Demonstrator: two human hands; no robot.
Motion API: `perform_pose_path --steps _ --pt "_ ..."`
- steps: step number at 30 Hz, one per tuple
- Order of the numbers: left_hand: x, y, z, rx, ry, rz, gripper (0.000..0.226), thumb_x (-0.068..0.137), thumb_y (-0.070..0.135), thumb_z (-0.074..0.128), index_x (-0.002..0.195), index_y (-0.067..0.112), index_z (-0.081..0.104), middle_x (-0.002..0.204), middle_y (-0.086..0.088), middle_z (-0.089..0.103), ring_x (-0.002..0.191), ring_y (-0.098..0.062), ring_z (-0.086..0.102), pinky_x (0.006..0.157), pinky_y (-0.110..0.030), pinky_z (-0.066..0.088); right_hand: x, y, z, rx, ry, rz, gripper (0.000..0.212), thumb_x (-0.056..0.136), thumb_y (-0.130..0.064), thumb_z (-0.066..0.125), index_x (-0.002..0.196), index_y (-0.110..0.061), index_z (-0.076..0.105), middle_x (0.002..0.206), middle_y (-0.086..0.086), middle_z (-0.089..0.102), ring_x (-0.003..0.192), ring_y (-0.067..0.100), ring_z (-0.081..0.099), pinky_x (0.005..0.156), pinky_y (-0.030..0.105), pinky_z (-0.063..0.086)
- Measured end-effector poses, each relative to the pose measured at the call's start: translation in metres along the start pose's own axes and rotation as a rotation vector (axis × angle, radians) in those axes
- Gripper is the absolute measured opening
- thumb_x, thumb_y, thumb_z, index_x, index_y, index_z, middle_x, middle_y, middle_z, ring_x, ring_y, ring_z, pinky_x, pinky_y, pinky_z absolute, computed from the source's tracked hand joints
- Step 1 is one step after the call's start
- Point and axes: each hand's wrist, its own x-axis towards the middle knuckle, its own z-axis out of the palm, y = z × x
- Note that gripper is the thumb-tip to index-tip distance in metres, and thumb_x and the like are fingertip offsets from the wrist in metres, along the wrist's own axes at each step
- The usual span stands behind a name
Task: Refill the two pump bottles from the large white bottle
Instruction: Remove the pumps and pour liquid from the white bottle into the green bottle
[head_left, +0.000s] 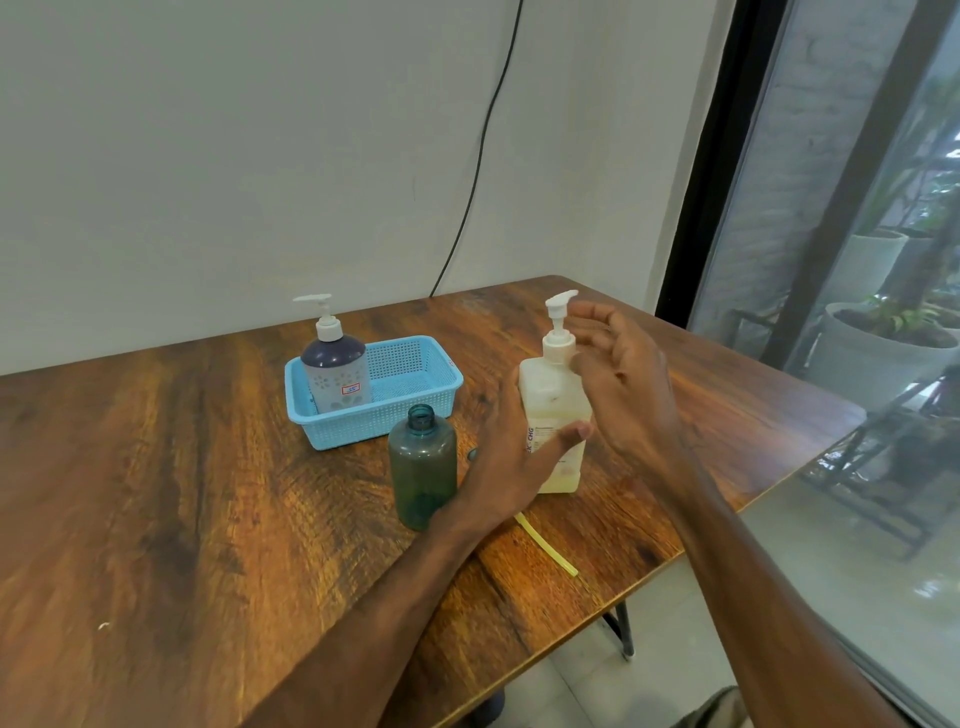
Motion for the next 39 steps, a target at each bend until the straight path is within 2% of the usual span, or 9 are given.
perform_pose_path --steps 5,10,12,17,21,25,30,35,39 --pt "-0.0008 -0.0005 -0.0013 0.012 -0.017 0.005 0.097 0.081 0.071 0.073 0.158 0.043 0.023 0.149 0.012 0.053 0.135 -0.009 0.056 0.108 -0.040 0.054 -0.0015 -0.0010 0.0046 -0.081 0.053 0.001 0.052 0.082 -0.041 0.081 0.127 -0.026 0.060 0.115 -0.016 0.065 0.104 0.000 0.062 0.089 0.022 0.055" --pt "-0.0010 0.0005 -0.0015 0.003 -0.012 -0.008 0.096 0.078 0.074 0.072 0.155 0.039 0.028 0.145 0.010 0.055 0.128 -0.006 0.060 0.098 -0.029 0.056 -0.0026 -0.0026 0.0022 0.000 -0.025 0.019 0.042 0.098 -0.013 0.059 0.138 -0.024 0.053 0.137 -0.008 0.063 0.123 0.002 0.058 0.104 0.036 0.052" --pt "-0.0003 -0.0015 -0.0008 0.011 -0.016 -0.013 0.094 0.081 0.069 0.074 0.156 0.039 0.027 0.147 0.011 0.054 0.129 -0.006 0.058 0.099 -0.029 0.054 -0.0029 -0.0014 0.0023 -0.013 -0.060 0.018 0.050 0.098 -0.020 0.062 0.145 -0.023 0.047 0.143 -0.008 0.057 0.129 0.004 0.054 0.106 0.030 0.048" --pt "0.0007 -0.0021 -0.0004 0.035 -0.013 -0.020 0.086 0.088 0.057 0.078 0.154 0.043 0.026 0.146 0.017 0.050 0.127 -0.002 0.054 0.095 -0.020 0.047 -0.0019 -0.0012 0.0051 -0.061 0.101 -0.022 0.048 0.084 -0.033 0.081 0.127 -0.024 0.061 0.112 -0.016 0.067 0.102 -0.001 0.064 0.090 0.024 0.057" --pt "-0.0008 0.0004 -0.0011 0.006 -0.004 -0.015 0.094 0.078 0.075 0.072 0.154 0.042 0.028 0.145 0.013 0.054 0.129 -0.007 0.058 0.101 -0.033 0.055 -0.0031 0.0001 0.0012 0.013 -0.002 -0.004 0.053 0.089 -0.014 0.069 0.137 -0.024 0.052 0.135 -0.012 0.063 0.125 0.002 0.058 0.104 0.042 0.053" --pt "-0.0017 0.0014 -0.0017 0.036 -0.015 0.008 0.089 0.087 0.058 0.077 0.153 0.052 0.018 0.149 0.022 0.044 0.130 0.005 0.049 0.102 -0.021 0.049 -0.0039 -0.0002 0.0037 -0.030 0.026 -0.007 0.067 0.080 -0.033 0.084 0.138 -0.020 0.052 0.127 -0.009 0.063 0.114 0.004 0.062 0.098 0.030 0.055" --pt "-0.0004 -0.0020 -0.0015 0.014 0.004 0.005 0.090 0.079 0.073 0.074 0.152 0.042 0.031 0.141 0.012 0.057 0.128 -0.009 0.060 0.104 -0.044 0.058 -0.0025 0.0015 0.0025 0.036 -0.016 0.010 0.050 0.093 -0.013 0.061 0.141 -0.023 0.050 0.134 -0.009 0.065 0.120 0.003 0.062 0.102 0.044 0.054" --pt "-0.0015 0.0023 -0.0024 0.041 -0.008 -0.004 0.087 0.090 0.049 0.079 0.155 0.047 0.022 0.141 0.021 0.048 0.124 0.006 0.052 0.097 -0.015 0.049 -0.0022 0.0017 0.0066 -0.060 0.056 -0.003 0.058 0.080 -0.043 0.083 0.130 -0.023 0.059 0.121 -0.011 0.067 0.108 0.004 0.065 0.094 0.030 0.057" --pt "-0.0003 0.0019 -0.0022 0.021 -0.018 -0.008 0.086 0.090 0.048 0.080 0.156 0.040 0.025 0.144 0.012 0.053 0.123 -0.001 0.057 0.089 -0.014 0.049 -0.0001 0.0003 0.0058 -0.058 0.126 -0.052 0.046 0.080 -0.034 0.085 0.121 -0.020 0.069 0.110 -0.011 0.073 0.095 0.000 0.069 0.085 0.024 0.060"
